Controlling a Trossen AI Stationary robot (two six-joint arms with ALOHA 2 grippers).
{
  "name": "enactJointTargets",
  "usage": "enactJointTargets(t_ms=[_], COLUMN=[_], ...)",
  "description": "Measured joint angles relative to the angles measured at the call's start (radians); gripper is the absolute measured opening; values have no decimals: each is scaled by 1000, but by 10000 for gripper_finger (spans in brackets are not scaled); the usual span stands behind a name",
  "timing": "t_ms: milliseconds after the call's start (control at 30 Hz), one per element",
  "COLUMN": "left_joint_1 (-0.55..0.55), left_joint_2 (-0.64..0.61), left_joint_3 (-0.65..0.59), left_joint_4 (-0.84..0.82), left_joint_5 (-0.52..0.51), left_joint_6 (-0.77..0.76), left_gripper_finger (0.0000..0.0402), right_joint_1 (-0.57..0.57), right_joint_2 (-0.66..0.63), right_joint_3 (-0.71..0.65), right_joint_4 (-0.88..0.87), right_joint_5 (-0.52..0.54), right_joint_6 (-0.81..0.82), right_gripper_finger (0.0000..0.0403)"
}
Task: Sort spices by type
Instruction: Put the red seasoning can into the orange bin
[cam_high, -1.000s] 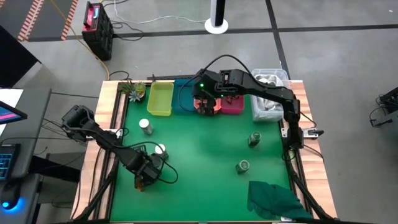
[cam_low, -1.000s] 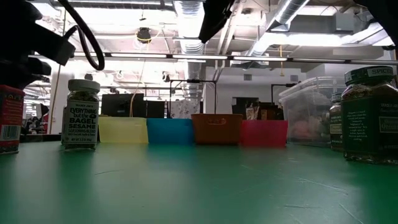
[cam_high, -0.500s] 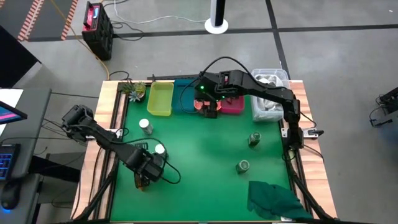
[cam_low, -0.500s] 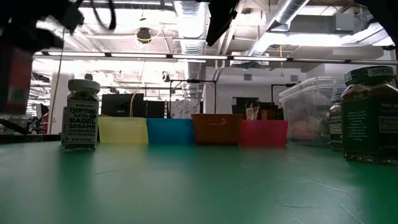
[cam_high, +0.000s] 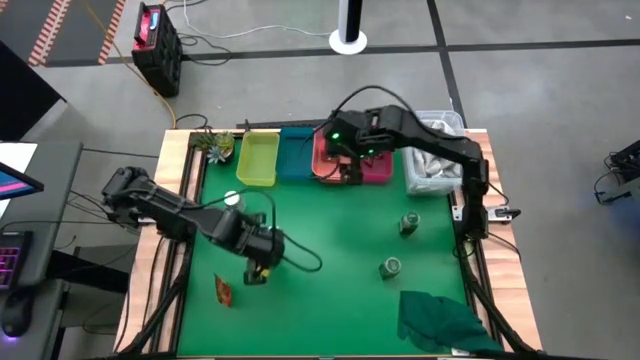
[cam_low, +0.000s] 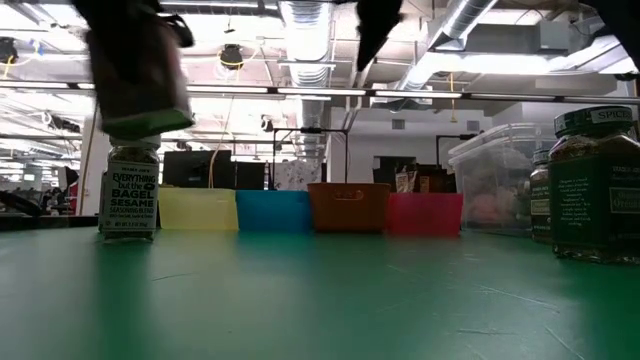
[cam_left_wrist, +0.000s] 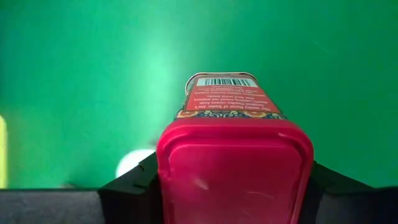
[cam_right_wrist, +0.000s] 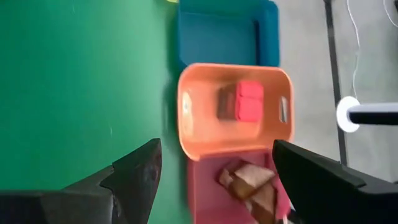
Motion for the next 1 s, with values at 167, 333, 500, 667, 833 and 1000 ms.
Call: enactJointTargets(t_ms=[167,333,500,667,833,1000], left_joint_1=[114,222,316,376,385,390], left_joint_2=[0,0,6,101,238,313], left_joint_3=[0,0,0,1,1,1], left_joint_4=[40,107,168,201,200,200], left_joint_5=[-19,-23,-10,87,100,95], left_joint_6=[116,228,327,399,475,495], left_gripper_finger=[201,202,202,203,203,206], right_joint_1=[-29,-62,-70,-56,-29,4], right_joint_2=[-74,-137,-179,-247,-322,-385], right_joint_3=[0,-25,-138,-312,-445,-512], right_joint_4=[-43,-42,-36,5,51,102], right_joint_5=[2,2,2,1,0,0], right_joint_6=[54,122,175,214,252,279], right_gripper_finger=[338,338,338,338,338,338])
